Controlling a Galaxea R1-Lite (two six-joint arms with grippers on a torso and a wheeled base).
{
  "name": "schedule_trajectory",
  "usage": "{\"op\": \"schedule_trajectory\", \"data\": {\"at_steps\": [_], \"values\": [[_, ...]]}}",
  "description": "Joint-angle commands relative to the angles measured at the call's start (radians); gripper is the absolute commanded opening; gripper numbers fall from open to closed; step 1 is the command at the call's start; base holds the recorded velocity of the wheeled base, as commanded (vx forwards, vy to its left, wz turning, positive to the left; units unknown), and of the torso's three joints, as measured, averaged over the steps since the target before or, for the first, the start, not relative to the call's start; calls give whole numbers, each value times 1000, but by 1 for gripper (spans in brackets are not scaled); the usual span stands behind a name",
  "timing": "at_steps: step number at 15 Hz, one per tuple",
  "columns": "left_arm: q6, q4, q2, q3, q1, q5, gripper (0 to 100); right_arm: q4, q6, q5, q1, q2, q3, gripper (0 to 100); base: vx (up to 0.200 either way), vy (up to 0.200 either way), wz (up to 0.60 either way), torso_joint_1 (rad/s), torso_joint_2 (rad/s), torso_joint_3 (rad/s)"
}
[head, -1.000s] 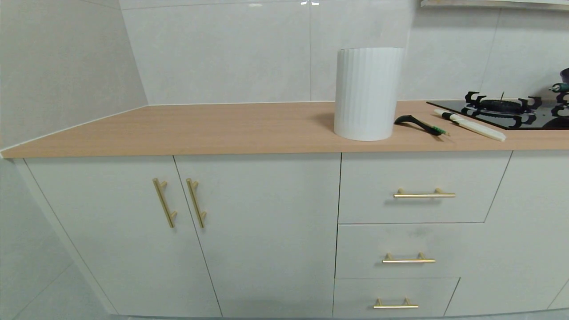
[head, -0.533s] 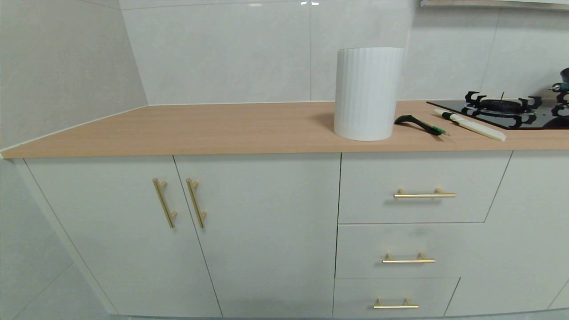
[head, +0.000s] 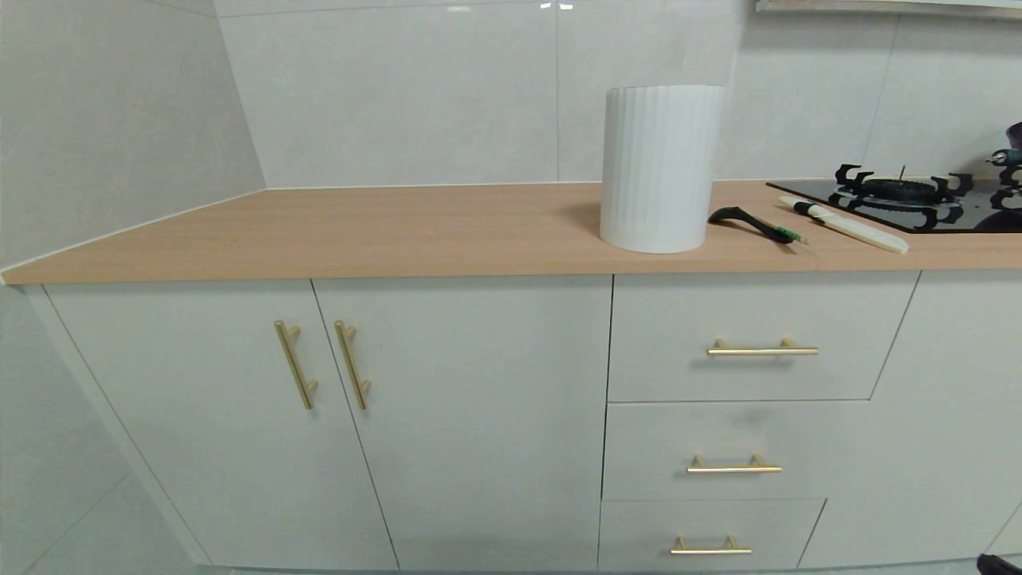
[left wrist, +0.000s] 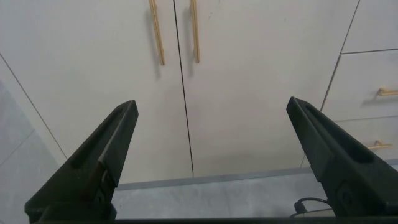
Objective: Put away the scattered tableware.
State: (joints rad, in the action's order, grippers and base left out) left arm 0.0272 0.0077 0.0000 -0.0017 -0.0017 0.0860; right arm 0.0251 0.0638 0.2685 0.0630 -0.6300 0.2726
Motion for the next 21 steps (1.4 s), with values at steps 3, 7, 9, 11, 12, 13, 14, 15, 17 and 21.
{"op": "schedule_trajectory", "data": {"at_steps": [3,7,9,11,12,13,14,15,17,21], "values": [[0,0,0,-1,0,0,100,45,21,3,112,-580,195,100,0,0,0,0,0,0],[0,0,0,0,0,0,100,243,16,-28,120,-909,235,100,0,0,0,0,0,0],[0,0,0,0,0,0,100,397,17,-75,118,-1076,228,100,0,0,0,0,0,0],[0,0,0,0,0,0,100,487,24,-126,103,-1202,211,100,0,0,0,0,0,0],[-1,0,0,0,0,-2,100,538,22,-135,89,-1286,205,100,0,0,0,0,0,0],[-1,0,0,-1,0,-2,100,601,22,-153,80,-1344,200,100,0,0,0,0,0,0],[-1,0,0,0,0,-2,100,722,24,-186,61,-1427,191,100,0,0,0,0,0,0],[-1,0,0,-1,0,-2,100,774,24,-198,58,-1462,182,100,0,0,0,0,0,0],[-1,0,0,0,0,-2,100,992,34,-236,43,-1596,165,100,0,0,0,0,0,0],[-1,0,0,0,0,-2,100,1170,45,-244,43,-1708,172,100,0,0,0,0,0,0]]}}
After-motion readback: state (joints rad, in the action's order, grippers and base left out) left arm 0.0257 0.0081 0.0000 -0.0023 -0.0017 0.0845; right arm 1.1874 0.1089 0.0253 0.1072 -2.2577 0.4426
